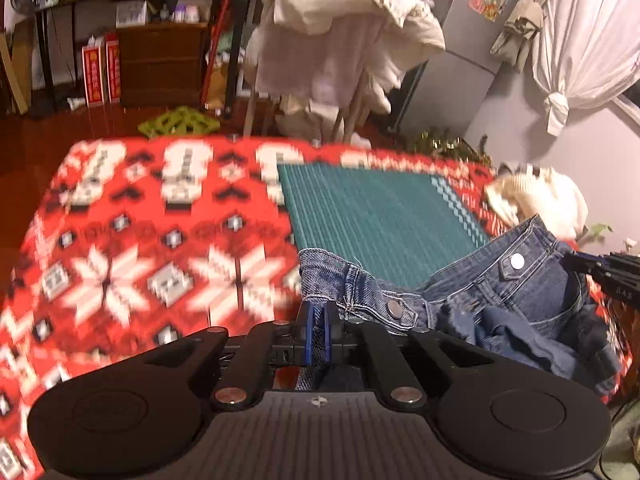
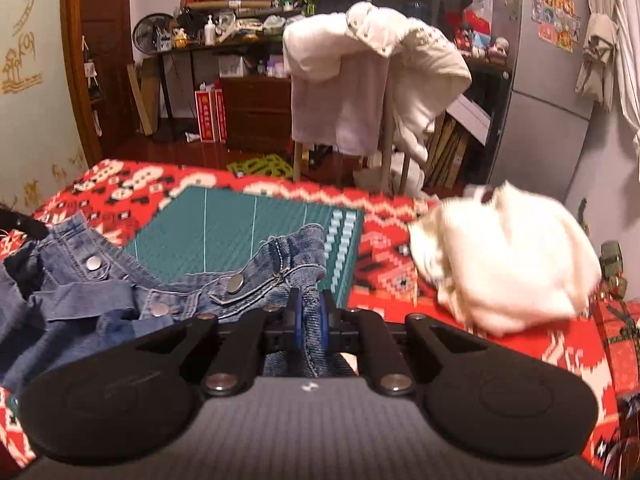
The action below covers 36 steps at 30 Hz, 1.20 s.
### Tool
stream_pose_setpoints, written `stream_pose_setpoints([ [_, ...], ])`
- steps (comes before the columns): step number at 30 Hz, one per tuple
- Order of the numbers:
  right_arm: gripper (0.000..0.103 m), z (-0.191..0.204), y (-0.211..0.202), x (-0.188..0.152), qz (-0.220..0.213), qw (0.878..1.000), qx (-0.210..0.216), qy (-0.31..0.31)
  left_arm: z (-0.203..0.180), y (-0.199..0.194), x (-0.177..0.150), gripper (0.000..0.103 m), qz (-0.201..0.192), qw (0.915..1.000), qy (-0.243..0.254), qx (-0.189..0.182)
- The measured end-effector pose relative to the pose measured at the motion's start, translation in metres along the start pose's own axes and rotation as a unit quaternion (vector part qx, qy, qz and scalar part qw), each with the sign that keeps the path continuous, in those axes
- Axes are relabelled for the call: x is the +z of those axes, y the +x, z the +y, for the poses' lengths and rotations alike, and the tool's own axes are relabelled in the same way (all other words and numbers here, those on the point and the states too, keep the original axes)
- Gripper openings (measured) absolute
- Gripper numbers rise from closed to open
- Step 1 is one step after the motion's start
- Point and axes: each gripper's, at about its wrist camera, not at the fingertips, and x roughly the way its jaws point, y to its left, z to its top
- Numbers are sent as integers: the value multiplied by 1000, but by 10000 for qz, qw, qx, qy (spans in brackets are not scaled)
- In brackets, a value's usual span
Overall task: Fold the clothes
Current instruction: 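Lift the denim shorts by the buttoned waistband with both grippers, then swing the shorts over and lay them flat on the mat with both grippers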
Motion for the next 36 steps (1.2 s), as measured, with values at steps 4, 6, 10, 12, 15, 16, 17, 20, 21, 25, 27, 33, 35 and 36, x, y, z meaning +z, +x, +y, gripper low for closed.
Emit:
stream_pose_setpoints([
  [4,9,-2,20,27,-121,9999,-21,6,-1,11,32,6,-198,9995,196,146],
  [6,9,-6,35,40,-134,9999,-53,58,3,25,48,6,-242,9991,228,256],
  [10,9,-10,69,62,-85,9998,-138,110,13,59,70,6,-247,9987,205,406],
  [12,9,-10,86,71,-43,9997,-206,89,18,77,80,5,-218,9985,140,483],
  [15,9,-16,111,78,74,9994,-298,177,28,96,88,5,-191,9980,58,600],
  [16,9,-19,119,79,116,9992,-322,217,31,102,91,5,-195,9977,44,642],
  [17,9,-23,126,79,159,9989,-345,258,34,107,92,5,-158,9976,25,680],
  [20,10,-33,147,73,349,9978,-326,457,43,122,91,6,20,9970,-45,770],
  [21,10,-36,152,69,418,9972,-311,534,45,125,89,6,67,9970,-83,769],
  [25,19,-47,161,60,474,9957,-227,769,52,127,84,10,138,9972,-242,691],
  [27,24,-49,158,60,418,9959,-181,784,55,123,84,17,163,9974,-305,634],
  [33,30,-33,128,73,280,9983,244,448,50,96,84,37,16,9991,-164,400],
  [35,33,-28,118,78,234,9984,385,336,42,86,85,40,-57,9995,-42,304],
  [36,33,-25,113,80,211,9983,456,280,36,82,85,43,-81,9997,47,219],
])
